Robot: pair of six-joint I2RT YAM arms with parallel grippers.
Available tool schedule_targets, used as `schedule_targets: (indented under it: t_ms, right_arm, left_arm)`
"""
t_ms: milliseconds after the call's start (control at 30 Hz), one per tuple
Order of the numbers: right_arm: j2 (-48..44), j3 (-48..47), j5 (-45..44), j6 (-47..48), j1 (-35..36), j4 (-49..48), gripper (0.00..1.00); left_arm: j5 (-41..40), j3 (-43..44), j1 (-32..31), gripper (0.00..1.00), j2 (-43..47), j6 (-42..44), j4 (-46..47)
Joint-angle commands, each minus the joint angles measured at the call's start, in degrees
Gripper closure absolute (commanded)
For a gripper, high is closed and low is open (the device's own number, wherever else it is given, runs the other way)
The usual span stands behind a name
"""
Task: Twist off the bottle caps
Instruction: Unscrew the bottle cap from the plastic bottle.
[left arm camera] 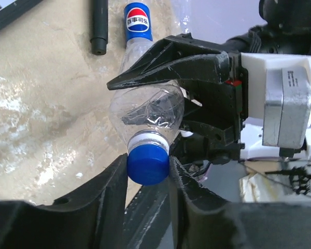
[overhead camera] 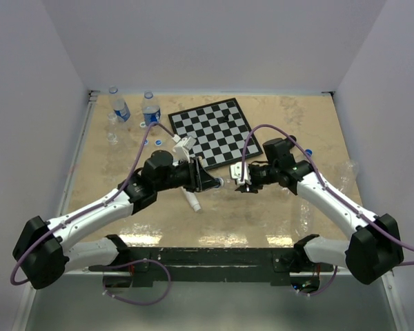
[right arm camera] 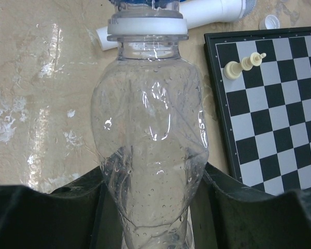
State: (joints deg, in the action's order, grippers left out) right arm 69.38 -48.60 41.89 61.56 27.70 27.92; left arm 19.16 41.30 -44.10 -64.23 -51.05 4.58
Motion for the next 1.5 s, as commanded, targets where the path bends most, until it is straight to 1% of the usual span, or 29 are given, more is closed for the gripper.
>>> schedule_targets:
  t_ms: [0, 67, 100, 133, 167, 200, 333, 367, 400, 467, 533, 633, 667, 833, 933, 1133, 1300, 1467]
  right_arm:
    - [0.66, -1.67, 2.23, 0.58, 0.69, 2.04, 0.95]
    - [0.84, -2.11, 3.11, 0.75, 0.69, 2.49, 0.94]
    - [0.84, -2.29, 3.29, 0.84, 0.6, 2.75, 0.94]
    - [0.84, -2.38, 3.29, 1.19, 0.6, 2.93, 0.94]
    - [0.93, -2.38, 3.2, 1.45, 0.6, 3.19, 0.95]
    - [1.01, -2.46, 3.2, 1.72, 0.6, 3.45, 0.95]
    - [1.02, -2.82, 3.72, 2.51, 0.6, 4.24, 0.94]
    - [1.1, -2.82, 3.81, 2.6, 0.6, 4.25, 0.94]
    - [1.02, -2.73, 3.81, 2.86, 0.6, 4.42, 0.94]
    - [1.02, -2.55, 3.99, 3.3, 0.6, 4.42, 0.94]
    - [0.75, -2.47, 4.08, 3.92, 0.6, 4.6, 0.94]
    - [0.66, -2.2, 4.34, 4.09, 0.6, 4.51, 0.94]
    - [0.66, -2.2, 4.34, 4.18, 0.6, 4.51, 0.94]
    - [0.84, -2.03, 4.43, 4.18, 0.6, 4.33, 0.94]
    - [1.1, -2.11, 4.34, 4.18, 0.68, 4.33, 0.94]
    - [1.98, -2.38, 4.78, 4.09, 0.69, 4.6, 0.94]
    - [2.16, -2.38, 4.78, 4.01, 0.69, 4.6, 0.94]
    - [2.25, -2.47, 4.69, 3.66, 0.69, 4.51, 0.94]
  left_arm:
    - [7.01, 1.42, 0.15, 0.51, -0.73, 15.85, 11.23]
    - [8.09, 0.28, 0.15, 0.31, 0.85, 21.49, 11.42]
    - [7.48, -0.6, 0.15, 0.18, 2.16, 23.43, 11.16]
    - [6.78, -1.48, 0.06, 0.11, 4.09, 26.23, 10.89]
    - [5.2, -2.44, 0.15, 0.02, 5.85, 28.26, 10.54]
    - [3.36, -2.97, 0.15, 0.0, 7.87, 31.24, 9.41]
    - [1.76, -2.8, 0.15, 0.0, 13.77, 45.56, 3.87]
    - [4.02, -2.8, 0.15, 0.0, 14.21, 50.73, 2.55]
    - [5.35, -2.98, 0.15, 0.0, 14.56, 58.09, 1.15]
    - [9.56, -3.07, 0.15, 0.02, 14.04, 66.3, -0.26]
    - [13.61, -3.07, -0.02, 0.07, 12.47, 73.76, -0.62]
    - [16.52, -2.63, -0.64, 0.13, 9.57, 80.29, -1.94]
    - [16.87, -2.63, -0.9, 0.14, 8.69, 81.36, -2.03]
    - [17.84, -3.85, -1.52, 0.19, 7.19, 79.88, 3.59]
    - [17.23, -4.12, -1.96, 0.26, 5.96, 79.35, 4.47]
    - [16.61, -5.44, -2.66, 0.33, 5.17, 77.68, 7.37]
    - [16.97, -5.53, -3.19, 0.42, 3.85, 76.54, 8.16]
    - [16.09, -5.62, -3.63, 0.45, 3.32, 76.1, 8.26]
